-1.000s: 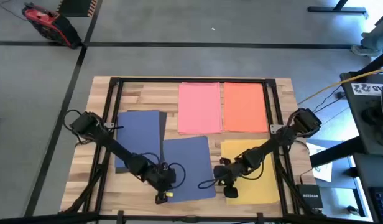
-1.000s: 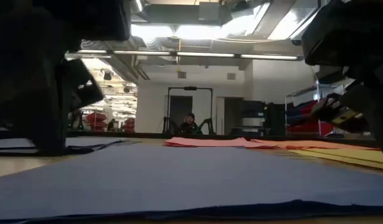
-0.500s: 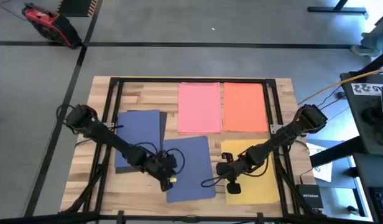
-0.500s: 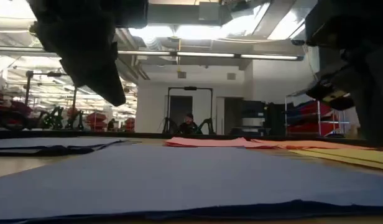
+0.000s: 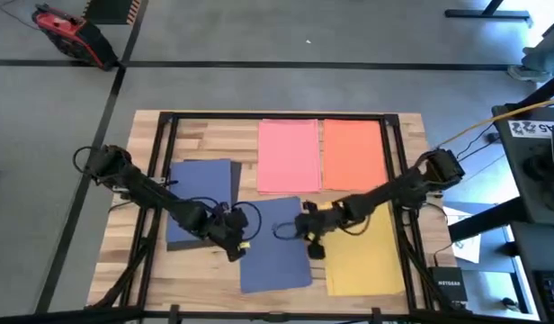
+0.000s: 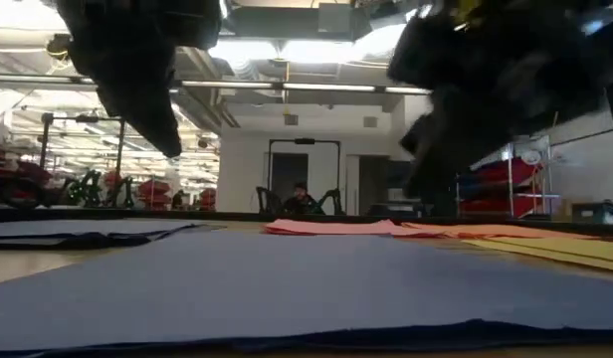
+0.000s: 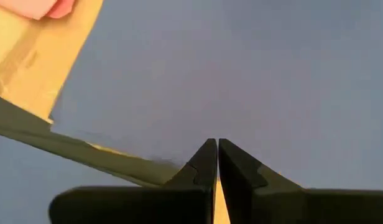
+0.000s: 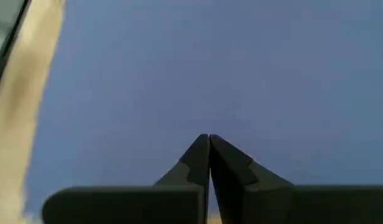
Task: Organize paper
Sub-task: Put all of the blue paper at the lower center of the table
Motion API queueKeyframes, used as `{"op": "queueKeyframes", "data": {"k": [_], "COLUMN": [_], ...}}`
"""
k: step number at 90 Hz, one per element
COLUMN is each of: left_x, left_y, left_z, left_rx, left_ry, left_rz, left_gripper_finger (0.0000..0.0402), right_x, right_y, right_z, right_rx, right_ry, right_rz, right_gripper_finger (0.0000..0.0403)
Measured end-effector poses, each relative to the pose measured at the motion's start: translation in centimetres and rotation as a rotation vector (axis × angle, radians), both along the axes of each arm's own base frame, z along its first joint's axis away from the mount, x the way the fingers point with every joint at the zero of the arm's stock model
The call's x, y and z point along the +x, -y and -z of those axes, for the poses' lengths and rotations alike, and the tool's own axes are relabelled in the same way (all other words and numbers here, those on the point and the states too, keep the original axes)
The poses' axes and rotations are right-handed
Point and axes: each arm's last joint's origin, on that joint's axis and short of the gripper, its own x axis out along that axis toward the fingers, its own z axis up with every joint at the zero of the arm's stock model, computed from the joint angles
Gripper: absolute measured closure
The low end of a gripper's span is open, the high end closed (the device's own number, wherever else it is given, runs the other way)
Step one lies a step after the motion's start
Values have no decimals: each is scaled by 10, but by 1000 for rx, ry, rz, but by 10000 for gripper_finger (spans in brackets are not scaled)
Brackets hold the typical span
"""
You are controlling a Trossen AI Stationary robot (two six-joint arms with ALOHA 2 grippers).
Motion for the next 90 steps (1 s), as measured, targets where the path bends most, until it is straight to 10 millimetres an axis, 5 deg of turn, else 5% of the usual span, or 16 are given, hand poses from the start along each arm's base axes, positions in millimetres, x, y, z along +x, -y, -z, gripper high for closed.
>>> {"op": "queueKeyframes", "data": {"k": [35, 90], "left_x": [-2, -6], "left_y": [10, 14], "left_z": [-7, -7], "left_rx": [-87, -66], "left_ry": [81, 80], "left_rz": [-86, -77], "left_gripper_finger": [402, 402], "right_x": [30, 17], "right_y": [8, -6], "right_z": [37, 45], "right_rx": [-25, 129], "right_ry": [-23, -169], "right_rz": [107, 364], "right_gripper_finger": [403, 403]}}
